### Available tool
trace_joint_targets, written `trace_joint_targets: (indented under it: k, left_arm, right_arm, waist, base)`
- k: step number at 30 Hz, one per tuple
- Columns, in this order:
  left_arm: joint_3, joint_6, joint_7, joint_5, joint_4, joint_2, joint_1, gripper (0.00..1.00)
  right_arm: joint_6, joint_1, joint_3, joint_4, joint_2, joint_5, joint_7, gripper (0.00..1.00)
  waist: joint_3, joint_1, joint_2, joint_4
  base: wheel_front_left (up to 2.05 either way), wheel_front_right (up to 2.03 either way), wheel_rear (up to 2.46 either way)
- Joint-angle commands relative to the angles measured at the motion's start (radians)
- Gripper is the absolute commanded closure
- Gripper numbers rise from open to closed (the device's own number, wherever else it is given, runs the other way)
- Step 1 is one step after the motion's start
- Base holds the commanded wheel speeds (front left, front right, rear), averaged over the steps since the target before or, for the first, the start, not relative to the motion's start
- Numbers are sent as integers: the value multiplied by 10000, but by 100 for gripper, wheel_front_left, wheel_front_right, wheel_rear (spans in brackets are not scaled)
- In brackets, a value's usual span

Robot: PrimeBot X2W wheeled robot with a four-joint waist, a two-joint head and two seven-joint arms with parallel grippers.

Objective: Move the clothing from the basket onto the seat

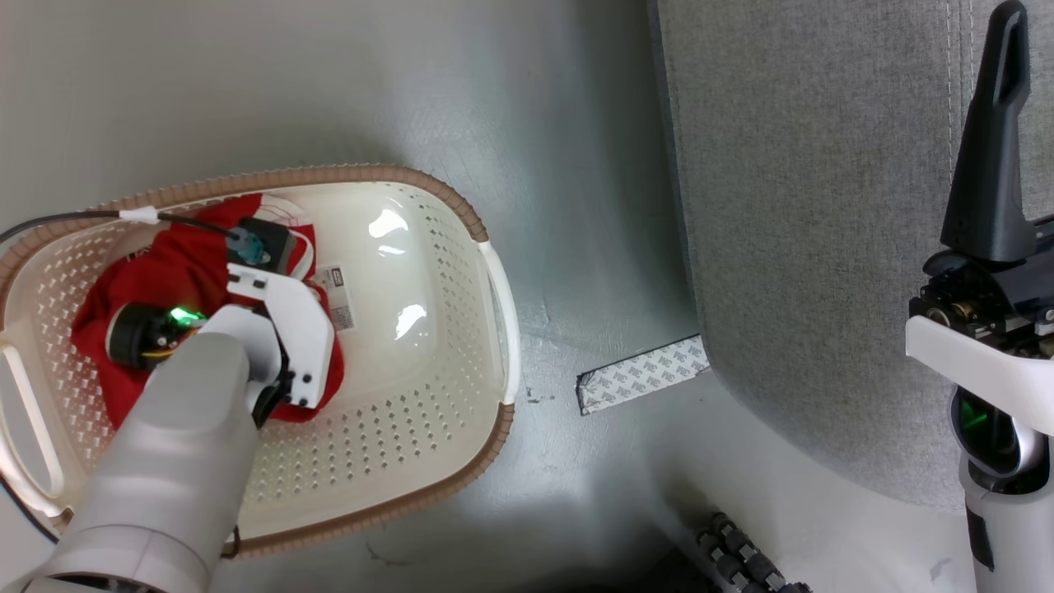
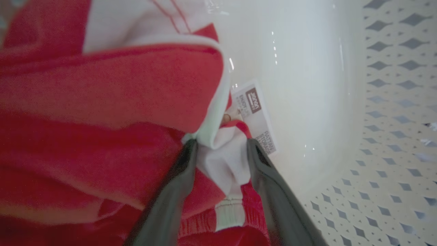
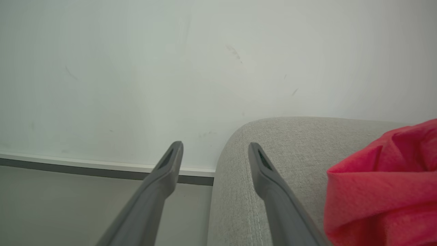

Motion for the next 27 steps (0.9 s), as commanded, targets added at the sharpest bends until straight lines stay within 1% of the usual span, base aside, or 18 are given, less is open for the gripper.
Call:
trace_joint_targets:
  k: [1,9,16,21,27]
  left_arm:
    - [-33,-31,-64,-102,51,61,41,100]
    - [-174,-79,-784,-337,30,118,-157,100]
    - [-388,-83,-1132,-685,32,-153,152,100]
    - [-647,-72,-1464,-1193,-64,-507,541,100]
    - [-1233,-72,-2022,-1889,-465,-907,1295,100]
  right_arm:
    - [6,28,18,31,-8,-9,-30,0]
    - [6,-181,50,131,48,5,-30,0]
    - [6,-164,-23,231,10,-41,-30,0]
    - [6,-25,-95,369,-119,-55,-30,0]
    - [6,346,-160,667,-349,-16,-30,0]
  waist:
    - [-13,0,0,3]
    - [-256,0,0,-51]
    - [-828,0,0,96]
    - [-1580,0,0,323]
    - [-2988,0,0,748]
  base:
    - [0,0,0]
    - [0,0,0]
    - [0,0,0]
    - [0,0,0]
    - [0,0,0]
